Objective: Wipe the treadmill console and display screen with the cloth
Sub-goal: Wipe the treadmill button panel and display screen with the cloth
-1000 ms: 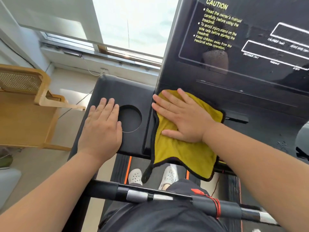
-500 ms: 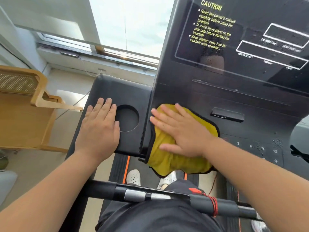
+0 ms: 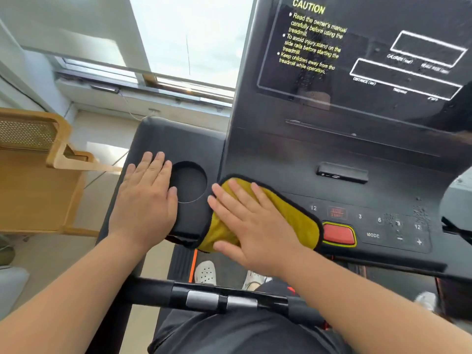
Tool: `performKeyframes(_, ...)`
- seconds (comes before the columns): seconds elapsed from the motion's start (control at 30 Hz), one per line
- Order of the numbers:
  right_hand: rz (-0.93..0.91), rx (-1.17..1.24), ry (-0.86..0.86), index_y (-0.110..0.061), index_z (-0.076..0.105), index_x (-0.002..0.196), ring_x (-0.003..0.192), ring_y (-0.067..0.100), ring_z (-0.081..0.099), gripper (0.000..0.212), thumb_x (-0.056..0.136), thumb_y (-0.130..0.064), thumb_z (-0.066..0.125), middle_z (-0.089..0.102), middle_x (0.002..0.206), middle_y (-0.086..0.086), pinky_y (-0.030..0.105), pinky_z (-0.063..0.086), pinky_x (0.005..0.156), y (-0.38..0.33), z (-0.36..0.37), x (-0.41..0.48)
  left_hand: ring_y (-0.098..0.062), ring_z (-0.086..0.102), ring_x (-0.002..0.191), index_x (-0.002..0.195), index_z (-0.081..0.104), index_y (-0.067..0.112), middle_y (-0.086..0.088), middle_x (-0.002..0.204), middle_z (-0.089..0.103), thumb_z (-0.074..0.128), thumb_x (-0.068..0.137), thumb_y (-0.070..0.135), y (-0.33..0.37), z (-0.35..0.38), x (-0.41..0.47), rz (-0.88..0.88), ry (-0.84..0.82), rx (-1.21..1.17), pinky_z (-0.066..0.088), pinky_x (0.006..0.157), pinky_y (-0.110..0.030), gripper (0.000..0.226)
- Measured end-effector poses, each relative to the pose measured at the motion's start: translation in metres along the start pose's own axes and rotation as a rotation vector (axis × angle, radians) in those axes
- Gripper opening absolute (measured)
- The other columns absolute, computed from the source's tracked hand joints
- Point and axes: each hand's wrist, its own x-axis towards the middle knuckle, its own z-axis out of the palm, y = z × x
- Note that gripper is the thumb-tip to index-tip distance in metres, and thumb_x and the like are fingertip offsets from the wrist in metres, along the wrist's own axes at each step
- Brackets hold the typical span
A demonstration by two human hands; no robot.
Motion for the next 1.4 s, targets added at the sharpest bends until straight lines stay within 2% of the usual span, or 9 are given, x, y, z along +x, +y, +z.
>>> performKeyframes(0.1, 0.022, -0.02, -0.019, -0.024, 0.016, 0.165, 0.16, 0.026, 0.005, 0.081, 0.1, -0.073, 0.025, 0.009, 0.173, -0.001, 0.055, 0.009, 0.126, 0.017, 0.008, -0.034, -0.036, 0.033, 0.148, 0.145, 0.048, 0.001, -0.019, 0.155, 0.043, 0.037, 0.095, 0.03, -0.001, 0.0, -0.001, -0.004, 0.001, -0.004, 0.022, 0.121, -0.052, 0.059)
performKeyframes(0.17, 0.161, 0.0, -0.016, -0.024, 0.014, 0.165, 0.16, 0.025, 0.0, 0.083, 0.1, -0.074, 0.02, 0.003, 0.174, -0.001, 0.058, 0.01, 0.126, 0.047, 0.003, -0.035, -0.036, 0.033, 0.148, 0.146, 0.047, 0.002, -0.018, 0.156, 0.042, 0.036, 0.096, 0.031, 0.0, -0.001, -0.001, -0.006, -0.002, -0.005, 0.021, 0.122, -0.052, 0.059)
performKeyframes(0.33, 0.379, -0.021, 0.012, -0.023, -0.005, 0.165, 0.157, 0.028, -0.022, 0.093, 0.096, -0.081, 0.016, -0.021, 0.17, -0.001, 0.056, -0.012, 0.126, 0.064, -0.016, 0.009, -0.035, 0.032, 0.149, 0.146, 0.047, 0.001, -0.018, 0.156, 0.042, 0.036, 0.096, 0.03, 0.0, -0.001, 0.0, -0.011, -0.011, -0.006, 0.023, 0.122, -0.054, 0.059)
performKeyframes(0.43, 0.301, 0.013, -0.002, -0.023, -0.005, 0.165, 0.157, 0.028, -0.023, 0.096, 0.093, -0.082, 0.018, -0.022, 0.17, 0.0, 0.055, -0.015, 0.125, 0.025, -0.018, 0.036, -0.036, 0.032, 0.149, 0.146, 0.047, 0.0, -0.018, 0.156, 0.042, 0.037, 0.096, 0.029, 0.0, -0.001, -0.001, -0.013, -0.013, -0.003, 0.023, 0.122, -0.054, 0.058)
performKeyframes(0.67, 0.123, 0.034, 0.02, -0.022, 0.013, 0.165, 0.16, 0.022, -0.002, 0.079, 0.102, -0.068, 0.027, 0.003, 0.174, -0.001, 0.052, 0.004, 0.128, -0.002, 0.006, -0.012, -0.035, 0.03, 0.15, 0.148, 0.045, 0.001, -0.018, 0.157, 0.04, 0.036, 0.097, 0.03, 0.001, -0.002, -0.001, -0.016, -0.029, -0.011, 0.021, 0.123, -0.053, 0.059)
performKeyframes(0.93, 0.567, 0.07, 0.021, -0.018, 0.0, 0.166, 0.159, 0.029, -0.011, 0.096, 0.093, -0.081, 0.006, -0.011, 0.174, 0.005, 0.056, 0.0, 0.128, 0.048, -0.007, -0.022, -0.034, 0.029, 0.15, 0.148, 0.045, 0.001, -0.017, 0.158, 0.039, 0.036, 0.097, 0.031, 0.001, -0.003, 0.0, -0.019, -0.038, -0.012, 0.02, 0.123, -0.053, 0.06)
performKeyframes(1.13, 0.326, 0.086, 0.016, -0.022, -0.002, 0.166, 0.159, 0.027, -0.016, 0.089, 0.098, -0.076, 0.017, -0.013, 0.173, 0.0, 0.053, -0.008, 0.127, -0.017, -0.008, 0.03, -0.036, 0.03, 0.149, 0.147, 0.045, 0.0, -0.019, 0.157, 0.04, 0.036, 0.096, 0.03, 0.002, -0.004, 0.0, -0.013, -0.036, 0.0, 0.021, 0.122, -0.054, 0.06)
performKeyframes(1.27, 0.159, 0.052, 0.03, -0.024, 0.011, 0.166, 0.16, 0.024, -0.002, 0.079, 0.102, -0.069, 0.022, 0.002, 0.174, -0.004, 0.054, 0.006, 0.129, -0.011, 0.002, 0.008, -0.035, 0.029, 0.15, 0.148, 0.044, 0.001, -0.018, 0.158, 0.039, 0.035, 0.096, 0.03, 0.002, -0.004, 0.0, -0.01, -0.04, 0.001, 0.02, 0.123, -0.053, 0.06)
performKeyframes(1.4, 0.263, 0.022, 0.005, -0.023, 0.011, 0.166, 0.161, 0.024, -0.002, 0.081, 0.102, -0.072, 0.016, 0.001, 0.174, -0.002, 0.057, 0.012, 0.128, 0.029, 0.008, -0.044, -0.033, 0.026, 0.151, 0.15, 0.042, 0.004, -0.016, 0.16, 0.036, 0.034, 0.097, 0.032, 0.001, -0.003, 0.0, -0.013, -0.049, -0.012, 0.016, 0.124, -0.049, 0.06)
